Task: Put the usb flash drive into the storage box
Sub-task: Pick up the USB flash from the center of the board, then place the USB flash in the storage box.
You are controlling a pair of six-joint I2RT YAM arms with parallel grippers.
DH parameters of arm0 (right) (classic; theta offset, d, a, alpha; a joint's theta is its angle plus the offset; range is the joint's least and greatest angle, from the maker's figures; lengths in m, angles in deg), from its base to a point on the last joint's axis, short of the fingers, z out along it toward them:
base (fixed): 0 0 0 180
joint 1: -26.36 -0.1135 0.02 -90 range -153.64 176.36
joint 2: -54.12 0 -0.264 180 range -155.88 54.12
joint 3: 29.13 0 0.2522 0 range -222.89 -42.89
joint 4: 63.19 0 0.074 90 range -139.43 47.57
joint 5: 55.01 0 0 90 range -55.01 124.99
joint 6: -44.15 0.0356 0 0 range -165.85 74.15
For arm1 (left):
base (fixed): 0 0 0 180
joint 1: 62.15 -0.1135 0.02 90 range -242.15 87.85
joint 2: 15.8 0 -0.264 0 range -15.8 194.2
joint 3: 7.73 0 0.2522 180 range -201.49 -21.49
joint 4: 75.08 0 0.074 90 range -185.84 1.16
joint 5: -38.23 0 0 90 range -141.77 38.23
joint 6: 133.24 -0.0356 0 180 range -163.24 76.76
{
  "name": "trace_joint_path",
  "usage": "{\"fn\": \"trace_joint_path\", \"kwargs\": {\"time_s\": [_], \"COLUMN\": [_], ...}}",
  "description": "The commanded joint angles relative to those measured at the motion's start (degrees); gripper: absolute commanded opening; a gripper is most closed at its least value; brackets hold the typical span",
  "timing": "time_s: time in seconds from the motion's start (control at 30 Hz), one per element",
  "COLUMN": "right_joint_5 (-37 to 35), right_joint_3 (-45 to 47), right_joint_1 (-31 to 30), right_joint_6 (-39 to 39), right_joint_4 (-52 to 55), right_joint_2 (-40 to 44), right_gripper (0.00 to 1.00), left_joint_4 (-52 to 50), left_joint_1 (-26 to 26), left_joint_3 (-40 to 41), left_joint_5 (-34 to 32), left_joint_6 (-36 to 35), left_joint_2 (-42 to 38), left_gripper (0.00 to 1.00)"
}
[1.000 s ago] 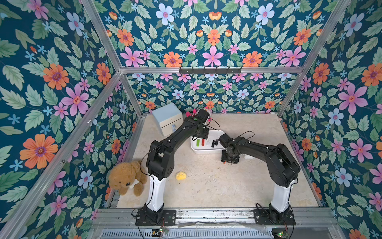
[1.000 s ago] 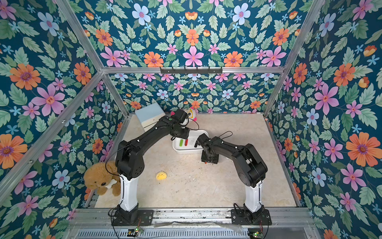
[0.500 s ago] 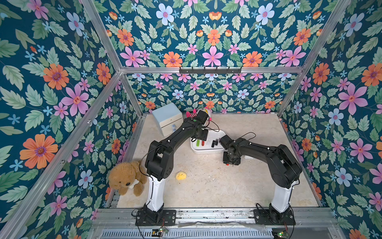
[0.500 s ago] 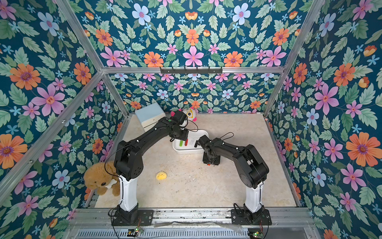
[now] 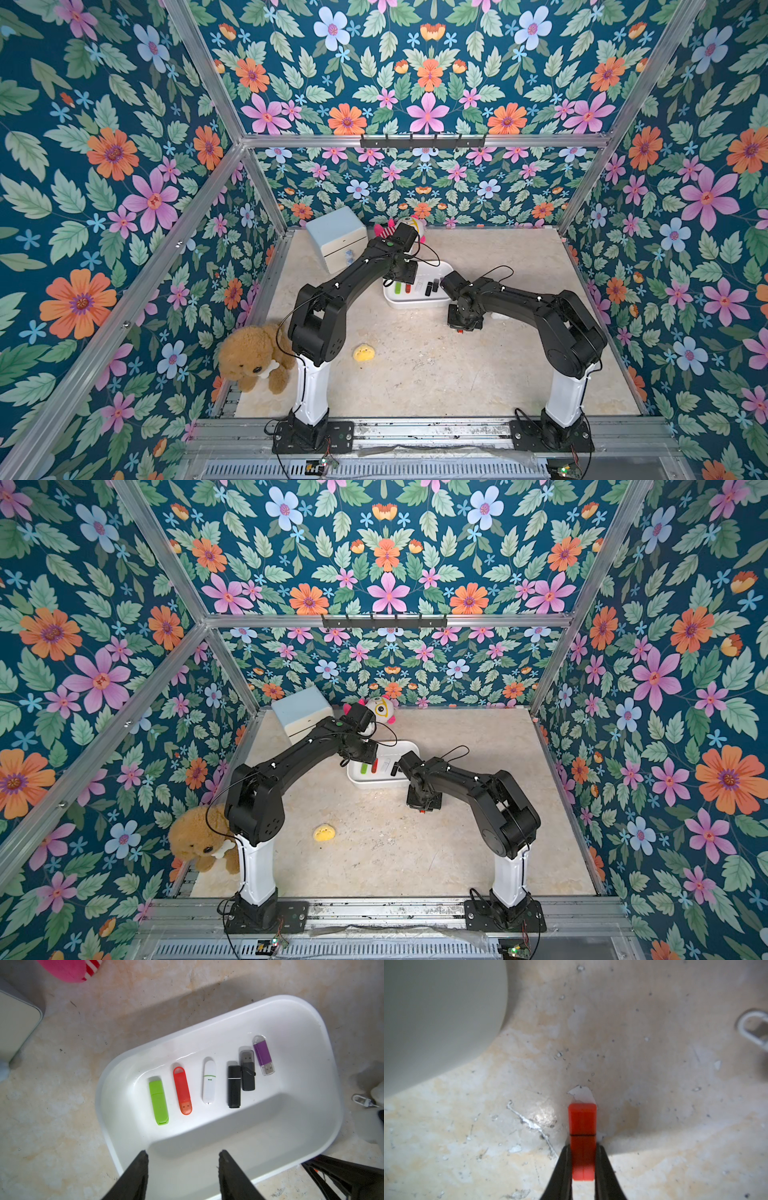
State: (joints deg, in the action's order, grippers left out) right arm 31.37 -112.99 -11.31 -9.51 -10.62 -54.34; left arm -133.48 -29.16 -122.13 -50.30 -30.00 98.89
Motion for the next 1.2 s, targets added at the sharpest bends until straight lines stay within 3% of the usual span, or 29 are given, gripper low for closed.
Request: {"fn": "trace_joint_path", "kwargs": {"time_s": [0.0, 0.1, 0.4, 0.8, 0.97, 1.17], "right_joint_5": [1.0, 1.2, 1.3, -1.4, -2.3, -2.9], "right_joint_3": [0.7, 0.8, 2.3, 1.1, -4.9, -18.6], "right_joint_1": [-0.1, 0.0, -0.1, -1.3, -1.3, -1.3], "right_joint_6": [-0.2, -0.5, -0.6, -0.1, -1.7, -5.6], "right_joint_4": [1.4, 1.4, 1.7, 12.4, 16.9, 21.2], "right_joint_2": [-0.7, -0.6, 1.4, 13.0, 15.8, 8.7], "right_gripper": [0.06, 0.0, 0.0, 0.0, 0.0, 0.0], "left_joint_4": [-0.2, -0.3, -1.1, -1.8, -2.1, -1.7], "left_joint_1": [-0.1, -0.2, -0.3, -1.5, -2.7, -4.6], "left_joint_3": [0.0, 0.0, 1.3, 3.6, 5.9, 10.1], "left_joint_5": [-0.7, -1.1, -1.7, -2.3, -2.7, -2.8], "left_joint_6": [0.3, 0.3, 0.8, 2.0, 2.7, 3.5], "left_joint_2": [-1.1, -1.8, -2.8, -5.9, -8.0, -12.3], "left_gripper": [0.58, 0.58, 0.58, 0.58, 0.58, 0.59]}}
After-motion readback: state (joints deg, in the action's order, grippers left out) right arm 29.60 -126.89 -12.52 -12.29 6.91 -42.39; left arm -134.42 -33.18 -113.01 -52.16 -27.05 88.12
